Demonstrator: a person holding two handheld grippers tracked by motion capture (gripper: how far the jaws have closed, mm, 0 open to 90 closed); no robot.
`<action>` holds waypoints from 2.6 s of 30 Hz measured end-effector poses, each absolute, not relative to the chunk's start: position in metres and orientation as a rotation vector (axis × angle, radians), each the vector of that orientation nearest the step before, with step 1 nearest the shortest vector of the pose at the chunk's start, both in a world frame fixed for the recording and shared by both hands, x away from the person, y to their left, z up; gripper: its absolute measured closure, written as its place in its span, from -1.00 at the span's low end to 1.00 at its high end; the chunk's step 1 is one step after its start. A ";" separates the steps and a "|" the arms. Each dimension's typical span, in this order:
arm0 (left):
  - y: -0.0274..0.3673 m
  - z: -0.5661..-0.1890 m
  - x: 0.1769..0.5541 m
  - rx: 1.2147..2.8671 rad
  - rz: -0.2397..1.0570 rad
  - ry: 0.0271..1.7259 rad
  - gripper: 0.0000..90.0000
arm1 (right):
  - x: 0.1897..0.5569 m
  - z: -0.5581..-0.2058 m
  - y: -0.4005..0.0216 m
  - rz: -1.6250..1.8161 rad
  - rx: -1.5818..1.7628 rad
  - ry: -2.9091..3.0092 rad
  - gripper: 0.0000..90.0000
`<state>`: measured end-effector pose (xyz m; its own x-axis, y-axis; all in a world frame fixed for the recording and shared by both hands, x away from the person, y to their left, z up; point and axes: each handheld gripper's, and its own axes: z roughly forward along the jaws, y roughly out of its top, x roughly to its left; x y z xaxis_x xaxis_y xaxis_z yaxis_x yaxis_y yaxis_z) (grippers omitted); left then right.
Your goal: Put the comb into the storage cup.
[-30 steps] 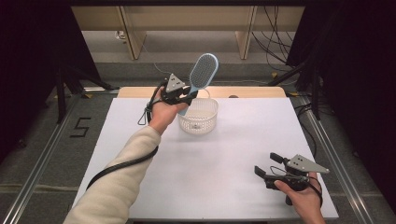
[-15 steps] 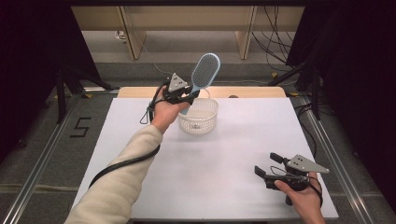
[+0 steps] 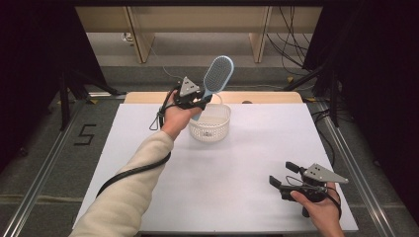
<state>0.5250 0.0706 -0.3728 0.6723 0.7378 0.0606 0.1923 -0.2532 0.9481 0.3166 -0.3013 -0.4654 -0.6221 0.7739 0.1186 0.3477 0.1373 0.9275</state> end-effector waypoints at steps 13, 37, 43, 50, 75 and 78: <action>0.067 -0.373 0.529 1.781 0.617 0.742 0.55 | 0.317 -0.465 -0.302 1.486 1.077 2.031 -0.67; 0.062 -0.378 0.535 1.793 0.619 0.747 0.55 | 0.316 -0.465 -0.301 1.493 1.076 2.032 -0.67; 0.061 -0.377 0.537 1.796 0.627 0.731 0.55 | 0.316 -0.465 -0.301 1.493 1.076 2.032 -0.67; 0.061 -0.381 0.540 1.801 0.625 0.729 0.55 | 0.317 -0.465 -0.301 1.493 1.076 2.034 -0.67; 0.059 -0.389 0.544 1.818 0.624 0.697 0.55 | 0.317 -0.466 -0.301 1.496 1.077 2.037 -0.67; 0.059 -0.390 0.544 1.818 0.625 0.694 0.55 | 0.317 -0.466 -0.301 1.496 1.076 2.037 -0.67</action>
<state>0.5442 0.0590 -0.3903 0.6959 0.7120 0.0940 0.1675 -0.2881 0.9428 0.3166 -0.3012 -0.4657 -0.6280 0.7681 0.1253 0.3497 0.1346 0.9271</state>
